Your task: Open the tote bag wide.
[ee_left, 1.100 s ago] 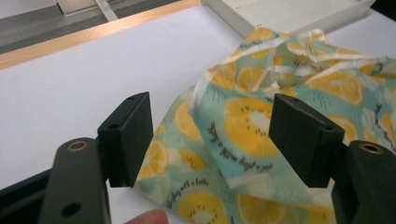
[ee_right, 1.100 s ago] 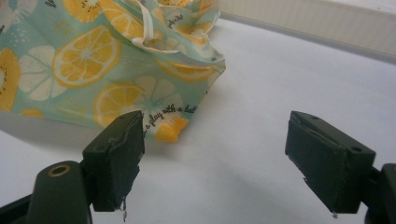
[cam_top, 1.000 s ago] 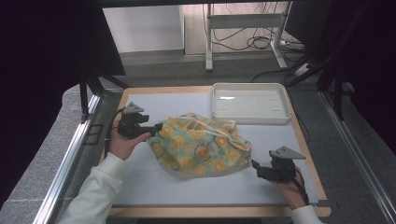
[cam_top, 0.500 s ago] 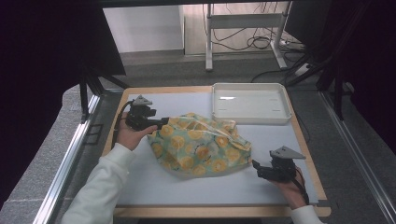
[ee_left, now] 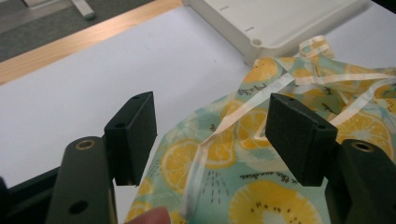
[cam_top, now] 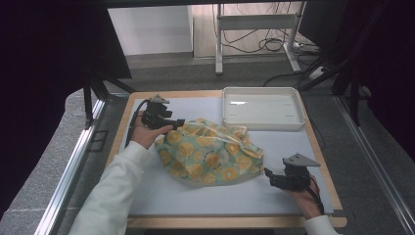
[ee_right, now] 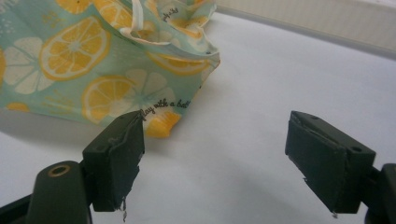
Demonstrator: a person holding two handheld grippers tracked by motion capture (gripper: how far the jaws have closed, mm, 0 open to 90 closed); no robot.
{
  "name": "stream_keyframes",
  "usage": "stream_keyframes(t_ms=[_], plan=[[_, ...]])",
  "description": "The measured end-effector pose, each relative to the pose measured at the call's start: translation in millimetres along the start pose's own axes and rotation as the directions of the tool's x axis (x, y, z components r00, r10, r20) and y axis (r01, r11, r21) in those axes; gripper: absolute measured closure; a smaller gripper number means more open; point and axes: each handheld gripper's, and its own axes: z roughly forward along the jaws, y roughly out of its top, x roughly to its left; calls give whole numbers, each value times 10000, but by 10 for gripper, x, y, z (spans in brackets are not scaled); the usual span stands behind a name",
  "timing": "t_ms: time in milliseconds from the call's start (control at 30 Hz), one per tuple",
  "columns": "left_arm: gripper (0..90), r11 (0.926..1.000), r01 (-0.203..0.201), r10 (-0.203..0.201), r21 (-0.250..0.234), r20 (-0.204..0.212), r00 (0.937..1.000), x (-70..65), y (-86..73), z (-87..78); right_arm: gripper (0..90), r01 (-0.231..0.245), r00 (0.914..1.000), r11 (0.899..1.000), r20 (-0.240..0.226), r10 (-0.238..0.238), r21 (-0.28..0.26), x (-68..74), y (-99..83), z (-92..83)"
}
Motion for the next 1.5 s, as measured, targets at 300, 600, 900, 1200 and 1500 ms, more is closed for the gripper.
stream_keyframes(t_ms=[300,600,900,1200,1500], plan=[[310,9963,-586,562,624,384,9977,26,14,150,196,26,10000,10000,22,-26,0,0,-4,-1],[471,9889,-648,594,1336,440,9973,24,-66,307,196,43,10000,10000,57,-44,28,9,-4,5],[851,9875,-960,917,1254,398,9950,-20,-77,309,196,2,9999,9999,134,-4,112,-1,-8,10],[889,9928,-962,905,720,784,9928,-82,-82,138,196,1,9999,10000,131,-1,60,6,-3,4],[895,9964,-812,779,257,1117,9907,-126,-64,4,196,-62,9999,10000,157,62,13,12,7,-11]])
